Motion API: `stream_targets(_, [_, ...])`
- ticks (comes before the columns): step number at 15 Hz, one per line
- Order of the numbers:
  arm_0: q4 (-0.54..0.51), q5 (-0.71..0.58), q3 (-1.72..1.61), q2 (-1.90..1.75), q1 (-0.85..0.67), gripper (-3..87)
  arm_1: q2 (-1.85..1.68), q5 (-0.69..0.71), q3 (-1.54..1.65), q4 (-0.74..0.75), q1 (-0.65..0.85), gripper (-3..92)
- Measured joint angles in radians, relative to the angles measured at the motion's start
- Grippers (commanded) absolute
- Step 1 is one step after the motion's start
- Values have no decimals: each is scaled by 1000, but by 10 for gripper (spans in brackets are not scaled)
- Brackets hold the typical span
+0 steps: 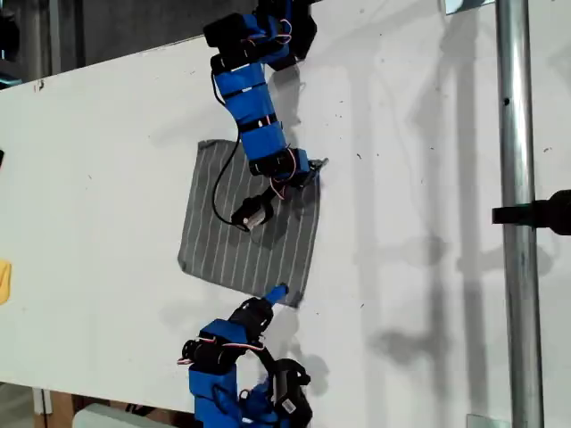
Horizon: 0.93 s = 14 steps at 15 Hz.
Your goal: Grasp corners of a towel and fold twice.
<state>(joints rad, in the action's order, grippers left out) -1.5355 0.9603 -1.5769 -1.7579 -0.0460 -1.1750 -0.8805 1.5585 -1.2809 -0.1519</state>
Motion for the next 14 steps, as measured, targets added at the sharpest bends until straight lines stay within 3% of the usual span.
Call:
stream_targets(4, [333, 11, -321, 38, 0, 218, 2, -12, -6, -5, -5, -3])
stream_targets(10, [497, 112, -420, 209, -40, 233, -41, -25, -34, -20, -12, -3])
stream_targets(11, [499, 130, -420, 250, -49, 206, -55, -25, -34, -26, -17, -3])
stream_targets(12, [499, 129, -417, 278, -57, 121, -67, -31, -34, -31, -17, -3])
stream_targets(13, [499, 129, -416, 285, -63, -20, -71, -31, -34, -37, -17, -3])
stream_targets(14, [499, 138, -402, 290, -63, -29, -71, -32, -34, -37, -18, -3])
